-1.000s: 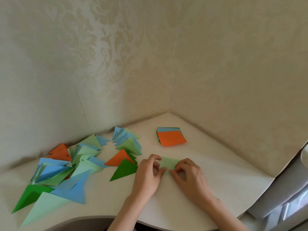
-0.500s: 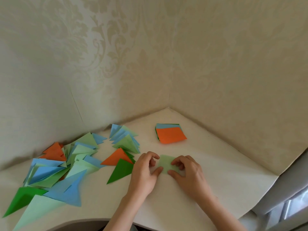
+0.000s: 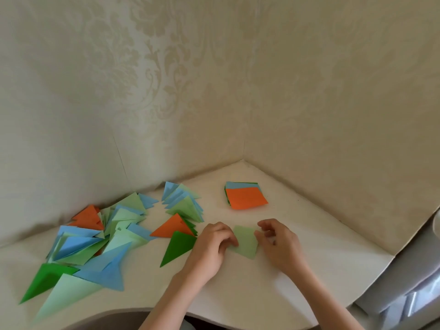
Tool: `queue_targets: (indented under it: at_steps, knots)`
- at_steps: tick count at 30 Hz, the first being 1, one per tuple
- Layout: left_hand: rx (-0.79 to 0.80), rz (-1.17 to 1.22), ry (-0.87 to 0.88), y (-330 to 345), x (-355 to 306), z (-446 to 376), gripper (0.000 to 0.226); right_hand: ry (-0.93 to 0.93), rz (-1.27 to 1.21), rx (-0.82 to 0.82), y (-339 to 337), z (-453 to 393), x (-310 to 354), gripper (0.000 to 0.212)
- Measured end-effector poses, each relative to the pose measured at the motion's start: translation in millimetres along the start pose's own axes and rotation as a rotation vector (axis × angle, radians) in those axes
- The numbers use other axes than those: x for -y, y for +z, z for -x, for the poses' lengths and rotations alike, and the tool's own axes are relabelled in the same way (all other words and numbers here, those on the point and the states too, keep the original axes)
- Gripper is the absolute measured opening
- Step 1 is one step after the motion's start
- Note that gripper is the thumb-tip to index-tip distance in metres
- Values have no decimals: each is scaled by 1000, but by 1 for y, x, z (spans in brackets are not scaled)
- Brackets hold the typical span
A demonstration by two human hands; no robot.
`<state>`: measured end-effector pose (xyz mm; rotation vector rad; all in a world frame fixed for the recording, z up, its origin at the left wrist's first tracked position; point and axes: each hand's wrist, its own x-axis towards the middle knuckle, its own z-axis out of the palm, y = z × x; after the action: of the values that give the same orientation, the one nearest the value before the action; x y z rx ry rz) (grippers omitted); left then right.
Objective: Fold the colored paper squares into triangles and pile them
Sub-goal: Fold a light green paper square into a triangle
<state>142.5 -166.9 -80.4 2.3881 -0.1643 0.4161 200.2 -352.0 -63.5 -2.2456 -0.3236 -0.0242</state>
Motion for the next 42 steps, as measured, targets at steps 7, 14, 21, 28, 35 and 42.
queue_targets:
  at_steps: [7,14,21,28,35,42]
  knots:
    - [0,-260,140,-9,-8,2,25,38,103,70,0,1,18,8]
    - [-77,-436,93,5,-26,22,60,54,37,93,-8,22,20,9]
    - [-122,-331,94,9,-12,26,19,-138,199,212,-16,32,22,30]
    - [-190,-162,-24,3,-8,29,13,-177,232,105,-4,27,5,17]
    - [-297,-126,-124,14,-19,26,15,-143,237,55,6,16,7,21]
    - [-324,-22,-216,18,-22,23,26,-187,298,51,17,11,6,27]
